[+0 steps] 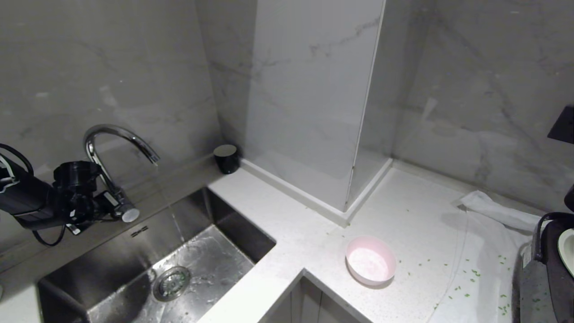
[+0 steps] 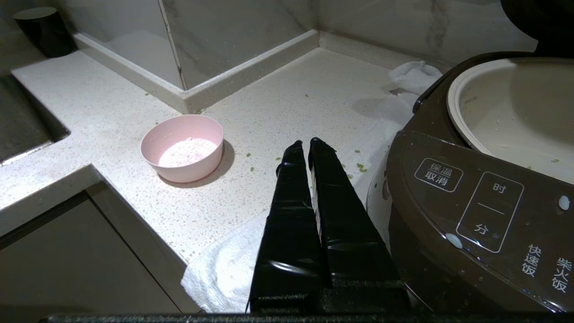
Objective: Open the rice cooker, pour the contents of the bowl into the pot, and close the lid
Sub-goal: Turn on the tap
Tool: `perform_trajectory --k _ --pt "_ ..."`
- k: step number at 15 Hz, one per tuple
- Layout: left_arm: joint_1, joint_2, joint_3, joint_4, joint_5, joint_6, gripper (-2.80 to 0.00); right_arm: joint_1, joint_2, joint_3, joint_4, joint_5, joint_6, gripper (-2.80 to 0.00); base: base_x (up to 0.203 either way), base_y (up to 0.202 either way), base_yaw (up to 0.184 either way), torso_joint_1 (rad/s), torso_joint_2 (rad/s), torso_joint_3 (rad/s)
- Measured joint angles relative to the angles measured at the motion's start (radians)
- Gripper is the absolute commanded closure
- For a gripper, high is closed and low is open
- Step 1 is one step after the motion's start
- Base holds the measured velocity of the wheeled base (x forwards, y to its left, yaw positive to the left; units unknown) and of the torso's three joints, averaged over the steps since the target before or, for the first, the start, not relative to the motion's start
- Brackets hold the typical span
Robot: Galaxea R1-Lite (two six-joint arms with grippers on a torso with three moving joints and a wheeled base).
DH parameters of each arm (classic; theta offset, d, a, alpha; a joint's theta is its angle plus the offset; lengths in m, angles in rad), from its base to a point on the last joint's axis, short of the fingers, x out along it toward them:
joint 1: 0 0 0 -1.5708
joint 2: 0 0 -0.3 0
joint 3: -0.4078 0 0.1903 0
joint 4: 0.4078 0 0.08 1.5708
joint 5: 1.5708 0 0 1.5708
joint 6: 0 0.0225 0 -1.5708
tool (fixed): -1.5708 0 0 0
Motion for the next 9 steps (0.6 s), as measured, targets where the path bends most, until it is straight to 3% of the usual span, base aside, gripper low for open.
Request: perform_trajectory --k 9 --pt "-0.005 -0.012 0.006 0.004 -0.001 -0.004 -2.80 0.000 0.000 0.000 0.000 0.000 0.000 0.00 0.000 0.000 0.000 0.000 0.00 0.000"
